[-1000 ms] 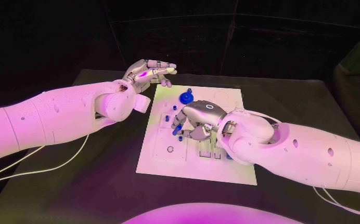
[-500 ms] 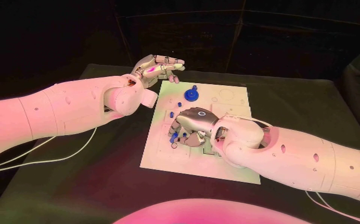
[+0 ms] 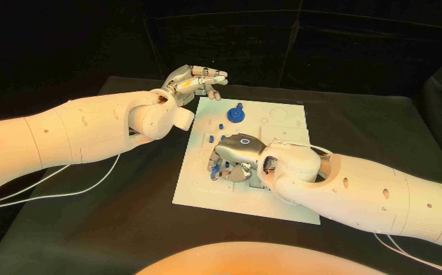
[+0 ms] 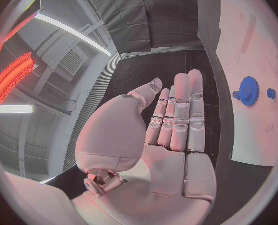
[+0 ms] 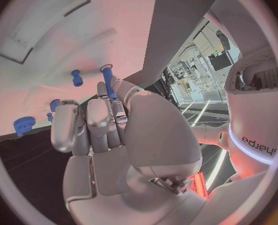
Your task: Assemble the parts on the task board
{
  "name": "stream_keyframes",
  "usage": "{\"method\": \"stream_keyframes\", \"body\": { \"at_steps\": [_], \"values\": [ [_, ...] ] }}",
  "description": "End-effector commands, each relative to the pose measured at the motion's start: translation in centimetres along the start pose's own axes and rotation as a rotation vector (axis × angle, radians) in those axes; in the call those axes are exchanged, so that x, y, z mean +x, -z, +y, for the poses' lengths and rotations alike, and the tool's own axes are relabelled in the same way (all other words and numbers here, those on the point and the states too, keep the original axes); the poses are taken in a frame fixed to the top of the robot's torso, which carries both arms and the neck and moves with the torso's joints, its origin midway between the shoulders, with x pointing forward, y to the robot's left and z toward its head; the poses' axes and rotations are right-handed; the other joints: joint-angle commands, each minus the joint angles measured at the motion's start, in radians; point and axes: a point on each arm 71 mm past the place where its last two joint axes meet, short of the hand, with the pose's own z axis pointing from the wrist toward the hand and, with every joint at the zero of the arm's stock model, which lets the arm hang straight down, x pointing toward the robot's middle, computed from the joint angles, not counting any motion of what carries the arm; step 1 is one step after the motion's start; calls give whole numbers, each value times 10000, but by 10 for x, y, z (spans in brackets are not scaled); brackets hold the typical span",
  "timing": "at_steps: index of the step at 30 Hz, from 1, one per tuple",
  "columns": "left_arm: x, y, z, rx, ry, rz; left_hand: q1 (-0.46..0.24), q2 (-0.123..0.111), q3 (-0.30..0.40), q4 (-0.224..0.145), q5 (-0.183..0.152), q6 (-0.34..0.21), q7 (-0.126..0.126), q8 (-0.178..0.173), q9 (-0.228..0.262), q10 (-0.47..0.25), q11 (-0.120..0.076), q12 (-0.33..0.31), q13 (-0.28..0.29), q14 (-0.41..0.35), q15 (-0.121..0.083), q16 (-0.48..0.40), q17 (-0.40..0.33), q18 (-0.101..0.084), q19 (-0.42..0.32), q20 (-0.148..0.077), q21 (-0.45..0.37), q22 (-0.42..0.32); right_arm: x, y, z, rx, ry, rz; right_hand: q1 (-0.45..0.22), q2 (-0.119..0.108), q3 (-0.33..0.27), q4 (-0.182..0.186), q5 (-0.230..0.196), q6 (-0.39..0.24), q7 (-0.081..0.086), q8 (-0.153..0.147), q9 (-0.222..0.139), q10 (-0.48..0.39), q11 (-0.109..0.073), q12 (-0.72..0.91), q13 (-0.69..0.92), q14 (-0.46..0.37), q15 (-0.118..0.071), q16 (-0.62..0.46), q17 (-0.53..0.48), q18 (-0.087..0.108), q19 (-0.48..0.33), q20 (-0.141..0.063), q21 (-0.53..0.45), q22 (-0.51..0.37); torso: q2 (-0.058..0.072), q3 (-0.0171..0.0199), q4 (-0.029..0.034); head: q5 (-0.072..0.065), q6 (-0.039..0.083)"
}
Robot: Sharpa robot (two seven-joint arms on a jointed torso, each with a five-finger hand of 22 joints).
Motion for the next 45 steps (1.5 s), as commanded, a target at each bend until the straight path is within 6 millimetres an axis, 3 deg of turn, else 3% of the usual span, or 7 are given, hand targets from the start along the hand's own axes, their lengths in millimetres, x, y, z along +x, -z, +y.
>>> {"method": "stream_keyframes", "body": {
  "at_steps": [1, 28, 31, 33, 35, 43, 45],
  "values": [
    [1, -1, -1, 52, 75, 106, 77, 22, -61, -17, 23, -4, 25, 21, -13, -71, -26, 29, -15, 2, -46, -68, -13, 125, 91, 2, -23, -12, 2, 0, 0, 23, 207, 320, -26, -18, 55, -18, 56, 14, 33, 34, 10, 82, -20, -49, 9, 81, 8, -14, 6, -52, -52, 15, 14, -2, -7, -3, 5, -2, -1],
    [0, 0, -1, 37, 74, 94, 77, 22, -61, -17, 23, -4, 25, 21, -13, -71, -26, 29, -15, 2, -46, -68, -13, 125, 91, 2, -23, -12, 3, -7, 7, 209, 1117, 206, -151, -89, 48, -32, 51, 21, 30, 21, 9, 104, -19, -97, 18, 61, 15, -51, -57, -43, -82, 29, -4, -25, -7, -8, 8, 11, -26],
    [0, 0, -1, 35, 72, 90, 77, 22, -61, -17, 23, -4, 25, 21, -13, -71, -26, 29, -15, 2, -46, -68, -13, 125, 91, 2, -23, -12, 3, -7, 7, 216, 1180, 189, -278, -193, 28, -37, 114, -44, 49, -31, -11, 70, -8, -167, 15, 38, 30, -98, -129, -28, -130, 42, -47, -80, -12, -11, -1, 19, -39],
    [0, 0, -1, 34, 73, 90, 77, 22, -61, -17, 23, -4, 25, 21, -13, -71, -26, 29, -15, 2, -46, -68, -13, 125, 91, 2, -23, -12, 3, -7, 8, 199, 1245, 170, -493, -371, -64, 3, 577, -109, 68, -84, -28, 49, 0, -237, 15, 14, 51, -146, -200, -13, -182, 61, -95, -139, -12, -12, -3, 19, -42],
    [-1, 0, -1, 31, 72, 89, 77, 22, -61, -17, 23, -4, 25, 21, -13, -71, -26, 29, -15, 2, -46, -68, -13, 125, 91, 2, -23, -12, 3, -7, 8, 179, 1292, 161, -619, -467, -135, 40, 721, -140, 75, -110, -37, 40, 27, -272, 16, -6, 57, -203, -283, 3, -227, 69, -141, -198, -12, -7, -4, 21, -56],
    [-1, 1, -1, 22, 71, 81, 77, 22, -61, -17, 23, -4, 25, 21, -13, -71, -26, 29, -15, 2, -46, -68, -13, 125, 91, 2, -23, -12, 4, -6, 6, 201, 1197, 222, -1065, -796, -420, 236, 939, -372, 152, -252, -79, -274, 142, -548, -35, -51, 141, -326, -460, 44, -356, 136, -291, -378, -12, -1, 9, 21, -62],
    [-2, 1, -1, 20, 67, 70, 77, 22, -61, -17, 23, -4, 25, 21, -13, -71, -26, 29, -15, 2, -46, -68, -13, 125, 91, 2, -23, -12, 4, -5, 6, 174, 1124, 186, -1266, -973, -615, 332, 1026, -470, 191, -284, -89, -528, 212, -688, -57, -86, 197, -426, -600, 77, -456, 182, -409, -527, -12, -5, 1, 20, -69]
  ]
}}
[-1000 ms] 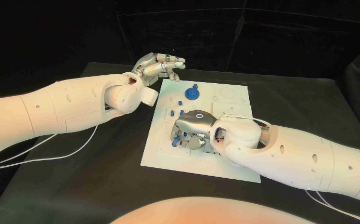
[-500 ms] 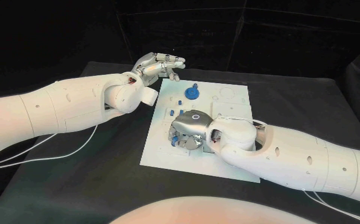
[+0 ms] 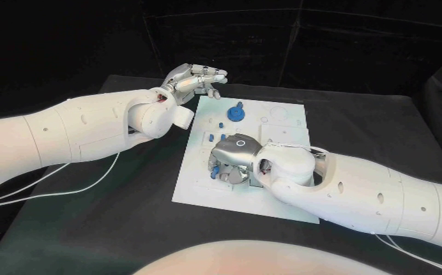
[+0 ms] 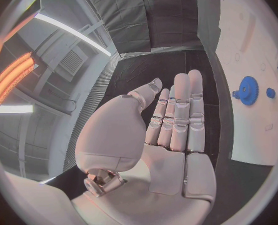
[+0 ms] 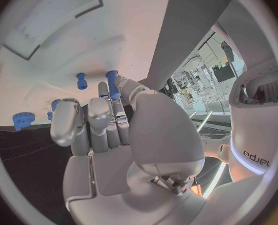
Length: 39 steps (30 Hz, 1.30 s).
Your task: Assemble the parts on the task board
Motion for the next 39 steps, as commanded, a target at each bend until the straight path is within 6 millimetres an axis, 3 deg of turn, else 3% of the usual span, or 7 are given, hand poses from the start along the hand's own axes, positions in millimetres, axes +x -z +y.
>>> {"method": "stream_keyframes", "body": {
  "at_steps": [1, 10, 13, 15, 28, 33, 39],
  "values": [
    [0, 0, -1, 40, 68, 84, 77, 22, -61, -16, 23, -4, 25, 21, -13, -71, -26, 29, -17, 2, -46, -68, -15, 126, 90, 2, -23, -14, -1, 1, 0, -29, 3, -108, -218, -113, -221, 64, 100, -167, 16, -80, -24, -281, 57, -94, -23, -41, 104, -149, -181, 99, -160, 41, -153, -184, 0, 2, 0, 0, -11],
    [-1, 0, -1, 31, 65, 74, 77, 22, -61, -16, 23, -4, 25, 21, -13, -71, -26, 29, -17, 2, -46, -68, -15, 126, 90, 2, -23, -14, -10, 7, -1, -158, -425, -1348, -368, -232, -1740, 246, 92, -1488, 87, -123, -69, -1706, 205, -13, -15, -210, 214, -757, -961, 295, -677, 167, -906, -1069, 4, 13, -1, -50, 8],
    [-2, 1, -1, 4, 66, 64, 77, 22, -61, -16, 23, -4, 25, 21, -13, -71, -26, 29, -17, 2, -46, -68, -15, 126, 90, 2, -23, -14, -14, 13, -4, -153, -764, -1950, 133, 46, -3482, 649, 218, -2472, 250, -7, -10, -2285, 242, 223, 25, -214, 313, -939, -1193, 306, -748, 271, -1140, -1308, -3, 16, -6, -81, 18],
    [-2, 1, -1, -8, 63, 52, 77, 22, -61, -16, 23, -4, 25, 21, -13, -71, -26, 29, -17, 2, -46, -68, -15, 126, 90, 2, -23, -14, -16, 18, -5, -162, -991, -2214, 262, 119, -3862, 866, 268, -2936, 234, -116, -64, -2375, 304, 343, 16, -217, 303, -994, -1271, 350, -756, 236, -1192, -1366, -4, 13, -9, -98, 35],
    [-5, 3, -1, -33, 47, 1, 77, 22, -61, -16, 23, -4, 25, 21, -13, -71, -26, 29, -17, 2, -46, -68, -15, 126, 90, 2, -23, -14, -32, 84, -37, 1281, -2526, -2280, 699, 659, -4196, 1056, 528, -1510, 157, 159, 71, -701, 110, 1497, 188, 46, 154, -420, -556, 168, -167, 142, -576, -596, -29, 1, -50, -419, 176],
    [-6, 4, -1, -43, 45, -10, 87, 34, -79, -23, 23, -10, 26, 24, -13, -82, -25, 45, -19, -4, -45, -73, -33, 126, 94, 4, -41, -28, -33, 127, -69, 3452, -3643, -1715, 271, 642, -4499, 1443, 678, -932, -266, 493, 155, 1480, -417, 2722, 930, 373, -241, 664, 817, -91, 558, -189, 358, 560, -47, -21, -62, -848, 280],
    [-6, 7, -1, -62, 48, -29, 94, 42, -91, -28, 23, -15, 26, 26, -12, -89, -24, 55, -21, -8, -44, -75, -46, 126, 96, 5, -53, -37, -25, 172, -101, 6200, -4292, -1097, -955, 651, -5419, 2473, 939, -444, -589, 1144, 373, 1884, -691, 4665, 2914, 503, -500, 1626, 2048, -286, 1016, -481, 1030, 1410, -76, -33, -190, -1217, 351]
  ]
}}
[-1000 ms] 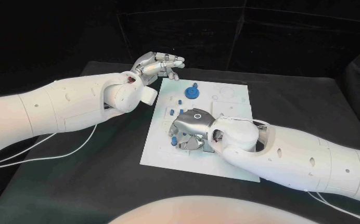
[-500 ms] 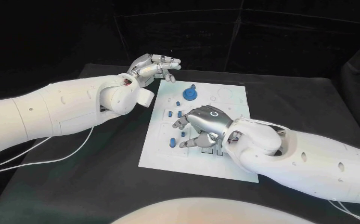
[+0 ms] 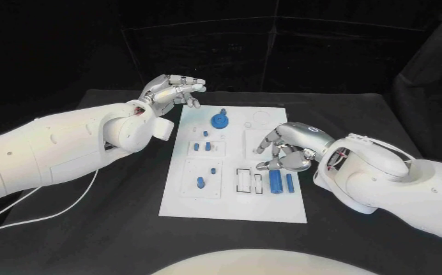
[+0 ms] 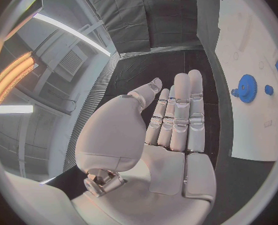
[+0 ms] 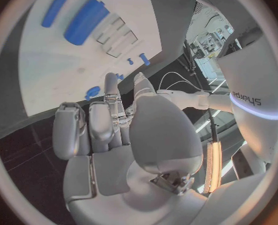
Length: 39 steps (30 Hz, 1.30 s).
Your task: Assemble the parts on the task board
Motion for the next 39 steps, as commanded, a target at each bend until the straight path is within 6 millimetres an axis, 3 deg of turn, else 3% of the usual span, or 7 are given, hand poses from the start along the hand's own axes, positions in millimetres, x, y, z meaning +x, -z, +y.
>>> {"method": "stream_keyframes", "body": {
  "at_steps": [1, 5, 9, 17, 22, 31, 39],
  "values": [
    [2, 1, -1, 38, 72, 91, 94, 42, -49, 14, 23, -15, 26, 26, -13, -52, 13, 55, -9, -8, -44, -36, -8, 127, 96, 5, -53, -9, 1, 10, -22, 2436, -849, 498, -555, 152, -324, 231, 150, 135, -50, 279, 138, -31, -109, 1496, 1703, 426, -118, 343, 442, -142, 151, -57, 216, 811, -28, -6, -127, -246, 44],
    [2, 2, 0, 12, 65, 88, 94, 42, -49, 14, 23, -15, 26, 26, -13, -52, 13, 55, -9, -8, -44, -36, -8, 127, 96, 5, -53, -9, -2, 20, -35, 3311, -720, 490, -697, 286, -626, 310, 132, -28, -66, 657, 424, -601, -106, 3078, 3838, 367, -127, 499, 595, -153, 138, -52, 284, 905, -44, 19, -209, -312, 54],
    [2, 2, 1, -19, 63, 113, 94, 42, -49, 14, 23, -15, 26, 26, -13, -52, 13, 55, -9, -8, -44, -36, -8, 127, 96, 5, -53, -9, -1, 22, -40, 3590, -460, 588, -799, 300, -725, 300, 68, -63, -81, 826, 555, -712, -111, 3438, 4432, 354, -114, 515, 600, -150, 123, -45, 289, 916, -54, 23, -239, -354, 54],
    [2, 2, 2, -45, 62, 131, 94, 42, -49, 14, 23, -15, 26, 26, -13, -52, 13, 55, -9, -8, -44, -36, -8, 127, 96, 5, -53, -9, 18, 16, -37, 3513, -94, 877, -784, 300, -767, 295, 109, -58, -103, 969, 676, -740, -126, 3692, 4864, 358, -123, 561, 669, -149, 115, -49, 290, 923, -33, 27, -201, -373, 20],
    [1, 3, 2, -65, 46, 94, 94, 42, -49, 14, 23, -15, 26, 26, -13, -52, 13, 55, -9, -8, -44, -36, -8, 127, 96, 5, -53, -9, 30, 9, -31, 3261, 200, 1078, -773, 297, -775, 293, 133, -67, -105, 994, 703, -747, -128, 3734, 4942, 356, -124, 562, 669, -149, 112, -50, 289, 923, -20, 37, -219, -334, -12],
    [-2, 3, 3, -88, 10, 21, 94, 42, -49, 14, 23, -15, 26, 26, -13, -52, 13, 55, -9, -8, -44, -36, -8, 127, 96, 5, -53, -9, 41, 3, -24, 2962, 567, 1303, -655, 291, -787, 275, 146, -103, -112, 1056, 784, -638, -137, 4129, 5462, 394, -130, 708, 905, -181, 188, -53, 375, 1049, -35, 28, -223, -334, -121],
    [-3, 3, 3, -96, 13, 28, 102, 48, -64, 7, 24, -9, 23, 35, -11, -47, 9, 75, -8, -13, -46, -39, -23, 129, 99, 4, -66, -19, 52, 1, -23, 2938, 643, 1696, -644, 325, -802, 287, 143, -107, -120, 1099, 834, -570, -143, 4351, 5745, 423, -134, 810, 1066, -200, 238, -56, 430, 1126, -35, 9, -204, -331, -128]
  ]
}}
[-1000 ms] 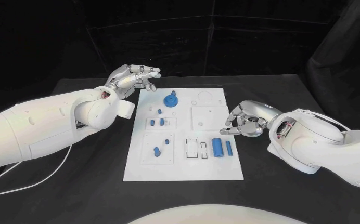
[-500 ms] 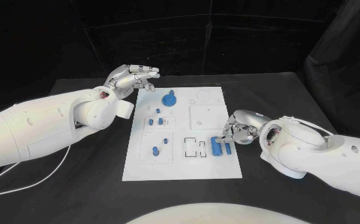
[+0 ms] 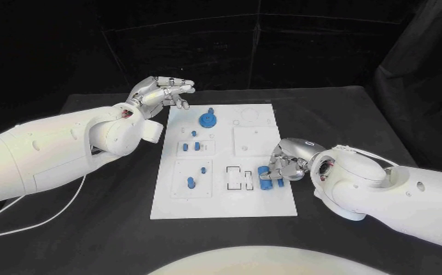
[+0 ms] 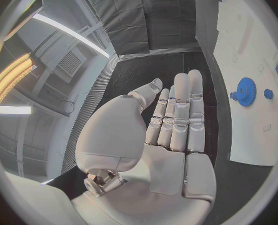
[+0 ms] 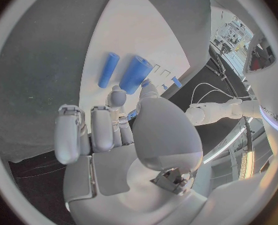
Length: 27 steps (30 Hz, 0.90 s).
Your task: Assemble the parts on the task board
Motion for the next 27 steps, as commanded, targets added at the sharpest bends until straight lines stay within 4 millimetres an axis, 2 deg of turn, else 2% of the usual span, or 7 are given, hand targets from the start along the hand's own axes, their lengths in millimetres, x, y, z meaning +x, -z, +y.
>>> {"method": "stream_keyframes", "body": {
  "at_steps": [1, 10, 17, 20, 24, 27],
  "values": [
    [1, 0, -1, 35, 69, 90, 63, 9, -64, 7, 24, -9, 23, 35, -10, -48, 8, 27, -11, -13, -46, -40, -8, 128, 99, 4, -66, -9, 4, -2, 1, 1, 382, 216, 84, 25, -72, -9, 57, -66, -12, 36, 15, 57, 19, 53, 28, 405, -44, 58, 20, -207, 62, 9, 37, 1131, -1, -11, 22, 0, 0],
    [-1, 1, -1, 17, 71, 79, 63, 9, -64, 7, 24, -9, 23, 35, -10, -48, 8, 27, -11, -13, -46, -40, -8, 128, 99, 4, -66, -9, 20, -5, 5, -12, 357, 610, 76, 81, -78, -8, 75, -76, -14, 63, 50, 49, 17, 98, 117, 406, -44, 78, 48, -207, 59, 8, 39, 1134, -1, -10, 6, 40, -21],
    [-1, 2, -1, 6, 74, 76, 63, 9, -64, 7, 24, -9, 23, 35, -10, -48, 8, 27, -11, -13, -46, -40, -8, 128, 99, 4, -66, -9, 21, -7, 4, 78, 212, 430, 247, 300, -65, -40, 382, -61, -37, 170, 171, 46, -2, 241, 407, 415, -56, 159, 170, -223, 98, 0, 88, 1206, -2, -10, 7, 33, -25],
    [-1, 2, -1, 0, 76, 79, 63, 9, -64, 7, 24, -9, 23, 35, -10, -48, 8, 27, -11, -13, -46, -40, -8, 128, 99, 4, -66, -9, 19, -6, 5, 99, -64, 200, 368, 524, -6, -60, 597, 53, -80, 269, 253, 146, -38, 445, 673, 456, -80, 306, 413, -255, 185, -14, 179, 1332, -4, -3, 3, 31, -24],
    [-1, 2, -1, -14, 76, 75, 63, 9, -64, 7, 24, -9, 23, 35, -10, -48, 8, 27, -11, -13, -46, -40, -8, 128, 99, 4, -66, -9, 18, -3, 5, 240, -1026, 53, 839, 1051, 261, -176, 948, 355, -211, 457, 423, 393, -156, 850, 1161, 564, -173, 692, 1051, -337, 403, -89, 405, 1642, -4, -4, 8, 30, -11],
    [-1, 2, -1, -20, 76, 77, 63, 9, -64, 7, 24, -9, 23, 35, -10, -48, 8, 27, -11, -13, -46, -40, -8, 128, 99, 4, -66, -9, 16, 2, 6, 271, -1694, -150, 964, 1145, 284, -198, 1137, 440, -260, 498, 491, 438, -198, 890, 1258, 577, -205, 775, 1182, -360, 461, -124, 467, 1726, -17, -7, -16, 36, -6]
  ]
}}
